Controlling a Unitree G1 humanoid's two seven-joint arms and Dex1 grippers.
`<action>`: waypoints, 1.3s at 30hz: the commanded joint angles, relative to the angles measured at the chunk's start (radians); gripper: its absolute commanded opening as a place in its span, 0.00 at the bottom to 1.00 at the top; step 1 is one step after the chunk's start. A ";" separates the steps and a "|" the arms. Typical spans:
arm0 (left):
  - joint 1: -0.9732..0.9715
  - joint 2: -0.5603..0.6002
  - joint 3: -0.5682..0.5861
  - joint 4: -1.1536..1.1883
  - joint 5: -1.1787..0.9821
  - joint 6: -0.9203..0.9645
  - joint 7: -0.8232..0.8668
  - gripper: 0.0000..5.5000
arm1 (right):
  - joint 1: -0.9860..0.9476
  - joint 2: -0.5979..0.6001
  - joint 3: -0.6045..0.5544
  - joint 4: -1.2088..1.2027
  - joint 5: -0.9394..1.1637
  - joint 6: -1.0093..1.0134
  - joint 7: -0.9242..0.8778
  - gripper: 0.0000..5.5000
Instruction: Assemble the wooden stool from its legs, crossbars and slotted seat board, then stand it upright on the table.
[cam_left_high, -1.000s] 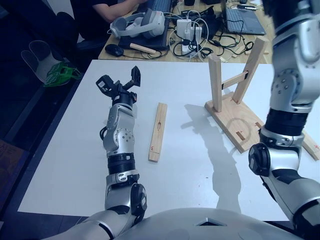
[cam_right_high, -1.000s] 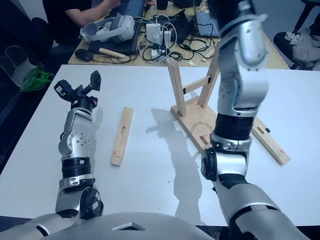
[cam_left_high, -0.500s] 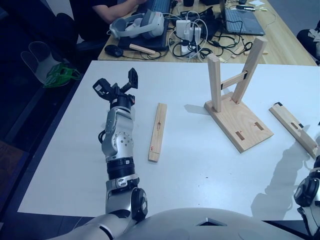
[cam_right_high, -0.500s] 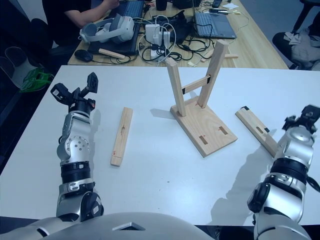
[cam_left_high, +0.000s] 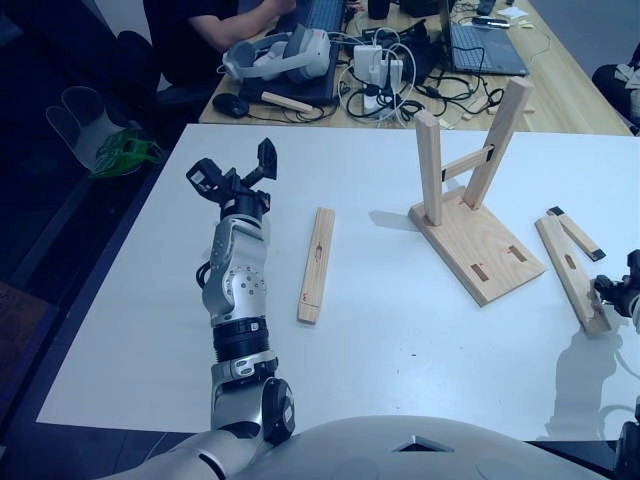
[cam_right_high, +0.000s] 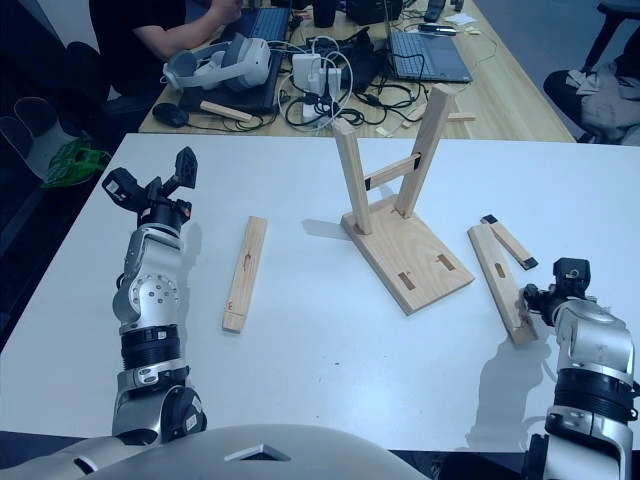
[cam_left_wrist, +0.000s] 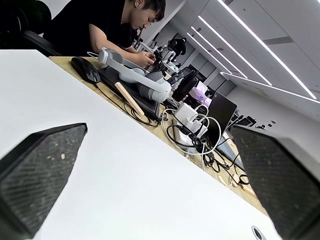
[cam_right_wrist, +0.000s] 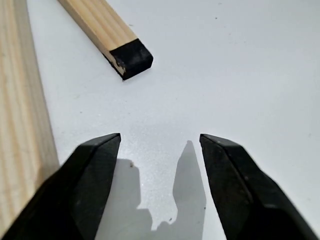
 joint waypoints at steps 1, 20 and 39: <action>-0.007 0.001 -0.004 0.002 -0.004 0.014 0.001 0.98 | -0.006 0.051 0.034 0.206 -0.003 -0.123 0.039 0.61; -0.038 0.029 -0.022 0.015 0.025 0.045 0.005 0.98 | -0.298 0.044 0.172 0.880 -0.069 -0.415 0.188 0.91; -0.046 0.022 -0.012 0.032 0.019 0.038 0.004 0.98 | -0.288 0.052 0.228 0.857 -0.062 -0.475 0.215 0.39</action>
